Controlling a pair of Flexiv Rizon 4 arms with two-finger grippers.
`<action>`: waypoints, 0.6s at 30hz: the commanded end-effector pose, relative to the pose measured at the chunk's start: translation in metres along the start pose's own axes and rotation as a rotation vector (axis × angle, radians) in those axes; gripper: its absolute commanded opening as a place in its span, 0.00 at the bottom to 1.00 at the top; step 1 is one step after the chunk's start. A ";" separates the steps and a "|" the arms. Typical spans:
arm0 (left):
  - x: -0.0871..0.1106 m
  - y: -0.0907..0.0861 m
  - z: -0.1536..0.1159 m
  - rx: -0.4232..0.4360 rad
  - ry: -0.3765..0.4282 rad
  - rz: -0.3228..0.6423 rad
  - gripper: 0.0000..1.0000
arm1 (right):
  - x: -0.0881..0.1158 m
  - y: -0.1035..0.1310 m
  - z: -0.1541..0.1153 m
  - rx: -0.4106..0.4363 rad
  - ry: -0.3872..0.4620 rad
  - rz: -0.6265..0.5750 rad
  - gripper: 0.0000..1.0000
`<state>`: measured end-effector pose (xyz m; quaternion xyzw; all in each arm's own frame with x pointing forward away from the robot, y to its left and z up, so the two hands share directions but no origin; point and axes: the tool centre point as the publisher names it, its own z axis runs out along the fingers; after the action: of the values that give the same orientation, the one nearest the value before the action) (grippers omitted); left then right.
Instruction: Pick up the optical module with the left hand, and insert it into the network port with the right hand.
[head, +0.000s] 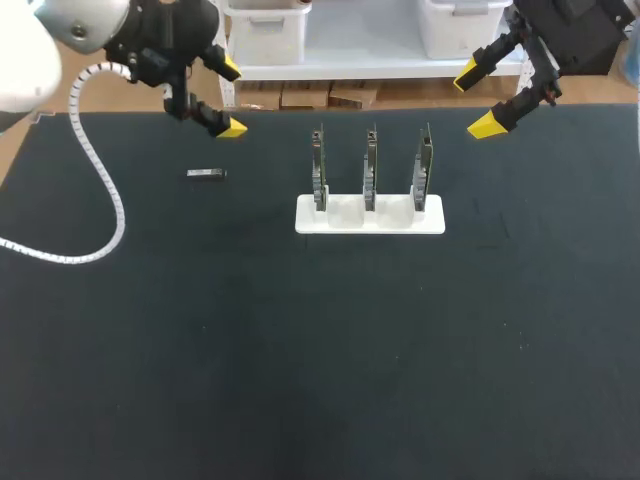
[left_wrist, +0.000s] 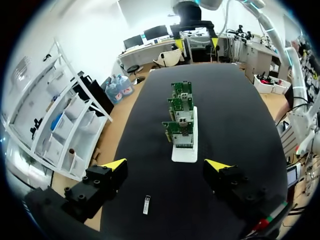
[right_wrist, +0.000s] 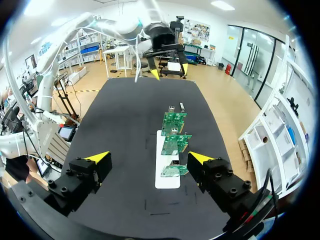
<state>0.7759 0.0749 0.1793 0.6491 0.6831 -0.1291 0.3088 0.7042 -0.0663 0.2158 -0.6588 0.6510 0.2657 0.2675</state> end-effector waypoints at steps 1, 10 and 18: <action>0.000 0.011 0.005 0.033 0.000 -0.023 1.00 | 0.000 0.000 0.000 0.001 0.000 0.001 1.00; 0.000 0.011 0.005 0.033 0.000 -0.023 1.00 | 0.000 0.000 0.000 0.001 0.000 0.001 1.00; 0.000 0.011 0.005 0.033 0.000 -0.023 1.00 | 0.000 0.000 0.000 0.001 0.000 0.001 1.00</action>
<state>0.7874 0.0733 0.1768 0.6457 0.6873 -0.1448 0.2995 0.7042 -0.0663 0.2158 -0.6588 0.6510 0.2657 0.2675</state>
